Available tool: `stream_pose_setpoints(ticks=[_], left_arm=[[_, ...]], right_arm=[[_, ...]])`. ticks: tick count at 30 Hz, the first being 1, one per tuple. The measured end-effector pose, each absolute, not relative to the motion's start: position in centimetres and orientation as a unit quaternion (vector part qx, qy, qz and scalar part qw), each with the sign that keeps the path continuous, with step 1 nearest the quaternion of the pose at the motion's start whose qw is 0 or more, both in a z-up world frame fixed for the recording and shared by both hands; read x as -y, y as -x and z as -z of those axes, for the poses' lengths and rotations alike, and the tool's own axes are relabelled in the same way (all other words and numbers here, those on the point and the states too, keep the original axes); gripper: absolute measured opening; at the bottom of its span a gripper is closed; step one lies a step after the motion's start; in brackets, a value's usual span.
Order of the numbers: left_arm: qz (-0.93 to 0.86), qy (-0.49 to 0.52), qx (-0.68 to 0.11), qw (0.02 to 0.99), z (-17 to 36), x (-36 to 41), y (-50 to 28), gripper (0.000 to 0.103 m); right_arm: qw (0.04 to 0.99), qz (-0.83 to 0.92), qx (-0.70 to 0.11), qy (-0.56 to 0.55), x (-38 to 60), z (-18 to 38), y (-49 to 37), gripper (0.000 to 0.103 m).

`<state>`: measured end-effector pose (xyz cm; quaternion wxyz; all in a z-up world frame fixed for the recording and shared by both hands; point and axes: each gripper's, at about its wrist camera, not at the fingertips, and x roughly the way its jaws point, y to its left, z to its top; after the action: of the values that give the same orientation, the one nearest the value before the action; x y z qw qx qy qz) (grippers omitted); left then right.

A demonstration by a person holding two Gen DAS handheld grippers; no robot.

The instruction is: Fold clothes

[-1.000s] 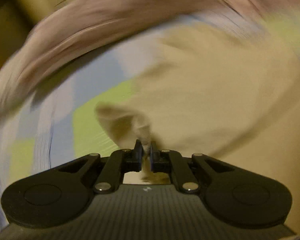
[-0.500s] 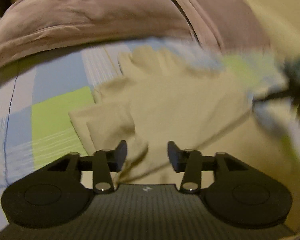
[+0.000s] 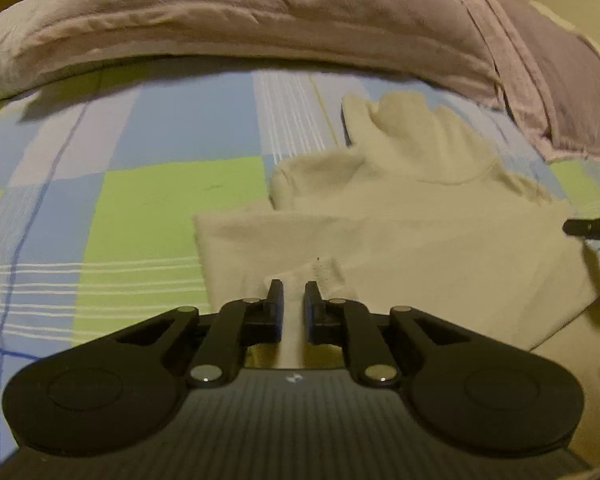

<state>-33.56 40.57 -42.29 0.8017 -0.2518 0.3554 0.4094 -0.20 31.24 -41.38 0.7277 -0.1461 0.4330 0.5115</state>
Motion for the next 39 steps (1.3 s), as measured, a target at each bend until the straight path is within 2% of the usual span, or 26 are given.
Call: stream_pose_setpoints(ticks=[3,7,10,13,17,20,23,28,31,32,33,34,39], left_arm=[[-0.384,0.263,-0.349,0.814,41.8,-38.8,34.7,0.01],[-0.375,0.262,-0.391,0.799,43.6,-37.9,34.7,0.012],[-0.373,0.276,-0.38,0.8,41.7,-39.4,34.5,0.012],[-0.379,0.299,-0.336,0.809,39.1,-42.1,34.7,0.012],[-0.369,0.337,-0.31,0.809,39.4,-48.1,32.1,0.031],[-0.353,0.385,-0.288,0.803,41.3,-52.6,28.9,0.035],[-0.334,0.427,-0.274,0.795,43.5,-56.3,25.9,0.035],[-0.327,0.43,-0.286,0.791,45.9,-59.6,22.1,0.035],[-0.309,0.44,-0.28,0.795,46.9,-60.4,21.4,0.027],[-0.302,0.445,-0.277,0.797,47.1,-60.6,21.3,0.008],[-0.294,0.448,-0.274,0.798,47.2,-60.7,21.2,0.002],[-0.287,0.45,-0.271,0.801,47.2,-60.8,21.2,0.001],[-0.26,0.433,-0.211,0.837,44.4,-58.6,24.1,0.001]], right_arm=[[0.723,-0.53,-0.417,0.147,-30.1,39.6,1.2,0.038],[0.708,-0.547,-0.417,0.159,-30.0,38.5,1.2,0.038],[0.695,-0.554,-0.425,0.172,-30.7,38.0,0.7,0.038],[0.681,-0.561,-0.433,0.186,-31.3,37.6,0.1,0.038],[0.664,-0.577,-0.449,0.157,-34.5,37.3,-3.0,0.038],[0.638,-0.59,-0.48,0.125,-39.5,39.2,-5.3,0.038],[0.613,-0.598,-0.509,0.085,-44.1,41.0,-7.0,0.038],[0.591,-0.603,-0.533,0.05,-48.4,43.1,-7.8,0.038],[0.586,-0.604,-0.538,0.048,-49.6,44.0,-7.8,0.037],[0.584,-0.604,-0.54,0.047,-50.0,44.2,-7.8,0.036],[0.582,-0.605,-0.542,0.046,-50.4,44.5,-7.8,0.015],[0.58,-0.605,-0.543,0.046,-50.8,44.8,-7.8,0.007],[0.568,-0.631,-0.522,0.085,-47.0,43.9,-5.7,0.005]])
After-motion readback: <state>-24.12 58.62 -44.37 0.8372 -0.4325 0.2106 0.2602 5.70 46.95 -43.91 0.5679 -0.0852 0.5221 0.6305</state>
